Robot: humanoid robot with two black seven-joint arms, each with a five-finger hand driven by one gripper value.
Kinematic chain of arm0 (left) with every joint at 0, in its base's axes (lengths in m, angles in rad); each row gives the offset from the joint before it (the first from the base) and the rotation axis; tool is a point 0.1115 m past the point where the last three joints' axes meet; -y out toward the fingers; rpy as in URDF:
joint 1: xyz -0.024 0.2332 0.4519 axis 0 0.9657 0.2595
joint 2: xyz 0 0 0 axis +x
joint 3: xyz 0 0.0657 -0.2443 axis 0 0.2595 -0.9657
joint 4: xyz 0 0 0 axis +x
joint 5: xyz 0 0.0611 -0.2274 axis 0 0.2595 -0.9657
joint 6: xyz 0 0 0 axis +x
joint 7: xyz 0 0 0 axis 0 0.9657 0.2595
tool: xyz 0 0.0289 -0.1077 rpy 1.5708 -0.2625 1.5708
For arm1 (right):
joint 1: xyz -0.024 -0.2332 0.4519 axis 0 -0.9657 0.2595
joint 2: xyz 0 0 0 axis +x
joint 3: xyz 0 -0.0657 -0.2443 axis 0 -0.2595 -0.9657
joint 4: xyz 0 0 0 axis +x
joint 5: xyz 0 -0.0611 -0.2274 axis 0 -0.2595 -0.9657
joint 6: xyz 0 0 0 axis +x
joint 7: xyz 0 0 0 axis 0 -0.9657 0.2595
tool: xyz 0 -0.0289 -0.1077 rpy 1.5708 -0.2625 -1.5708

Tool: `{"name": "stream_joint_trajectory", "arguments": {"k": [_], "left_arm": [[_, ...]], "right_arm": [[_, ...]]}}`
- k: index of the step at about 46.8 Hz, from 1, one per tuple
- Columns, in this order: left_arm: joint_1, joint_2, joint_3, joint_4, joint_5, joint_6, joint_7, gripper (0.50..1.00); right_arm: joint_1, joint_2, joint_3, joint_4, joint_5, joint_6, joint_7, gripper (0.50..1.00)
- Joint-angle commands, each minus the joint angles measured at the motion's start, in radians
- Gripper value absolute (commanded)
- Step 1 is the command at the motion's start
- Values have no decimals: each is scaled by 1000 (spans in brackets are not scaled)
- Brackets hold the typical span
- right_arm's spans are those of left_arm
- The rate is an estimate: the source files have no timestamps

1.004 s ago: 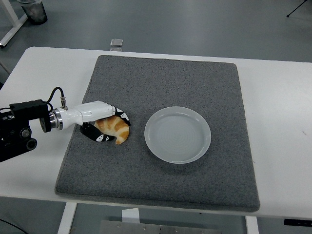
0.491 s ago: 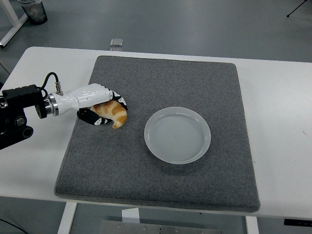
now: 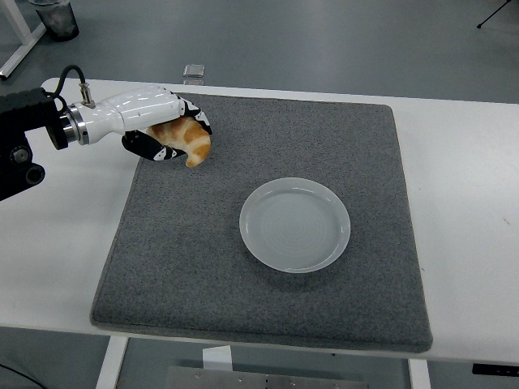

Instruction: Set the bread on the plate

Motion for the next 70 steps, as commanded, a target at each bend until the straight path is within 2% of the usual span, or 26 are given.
{"name": "stream_joint_trajectory", "arguments": {"k": [1, 9, 22, 34, 39, 46, 61, 70], "left_arm": [[-30, 0, -1, 0, -2, -2, 0, 500], [-93, -3, -1, 0, -1, -8, 0, 500], [-213, -28, -3, -12, -22, -95, 2, 500], [-289, -155, -1, -36, -50, -183, 5, 500], [-296, -206, -1, -49, -50, -184, 6, 500], [-289, -238, 5, -50, -48, -184, 9, 500], [-208, -333, 74, 13, -27, -172, 18, 500], [-162, -394, 120, 68, 36, -166, 45, 500]], "right_arm": [[0, 0, 0, 0, 0, -1, 0, 952], [0, 0, 0, 0, 0, -1, 0, 952], [0, 0, 0, 0, 0, -1, 0, 954], [0, 0, 0, 0, 0, -1, 0, 952], [0, 0, 0, 0, 0, -1, 0, 952], [0, 0, 0, 0, 0, 1, 0, 952], [0, 0, 0, 0, 0, -1, 0, 952], [0, 0, 0, 0, 0, 1, 0, 952]]}}
